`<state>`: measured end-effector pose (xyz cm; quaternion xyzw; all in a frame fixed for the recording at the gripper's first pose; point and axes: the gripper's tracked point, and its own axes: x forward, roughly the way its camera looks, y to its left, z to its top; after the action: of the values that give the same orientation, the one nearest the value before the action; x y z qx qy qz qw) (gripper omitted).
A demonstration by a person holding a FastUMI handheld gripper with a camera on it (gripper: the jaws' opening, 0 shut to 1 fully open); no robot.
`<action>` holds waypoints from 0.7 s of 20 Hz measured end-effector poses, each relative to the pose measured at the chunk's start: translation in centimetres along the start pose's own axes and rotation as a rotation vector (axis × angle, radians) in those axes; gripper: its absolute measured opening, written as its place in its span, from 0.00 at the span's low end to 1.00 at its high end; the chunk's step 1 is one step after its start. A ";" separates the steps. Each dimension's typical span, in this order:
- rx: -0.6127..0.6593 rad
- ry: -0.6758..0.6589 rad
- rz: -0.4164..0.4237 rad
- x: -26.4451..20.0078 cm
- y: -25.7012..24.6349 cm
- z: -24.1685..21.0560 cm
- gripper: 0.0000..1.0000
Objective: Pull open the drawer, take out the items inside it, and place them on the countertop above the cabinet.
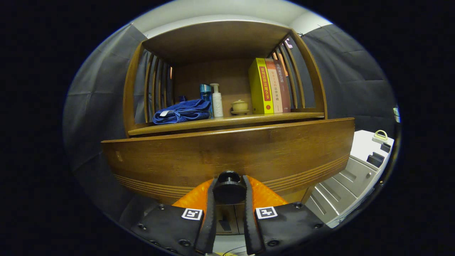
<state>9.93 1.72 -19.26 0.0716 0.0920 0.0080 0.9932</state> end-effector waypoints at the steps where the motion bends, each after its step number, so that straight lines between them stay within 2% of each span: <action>1: 0.000 0.000 0.003 -0.7 0.0 -0.1 0.41; 6: -0.004 0.004 -0.002 -3.5 -0.1 -0.7 0.41; 13: -0.021 0.016 0.002 -4.0 -0.3 -1.6 0.41; 14: -0.022 0.010 0.005 -3.9 -0.3 -1.4 0.43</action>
<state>5.82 1.51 -19.95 0.0608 0.0968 0.0118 0.9934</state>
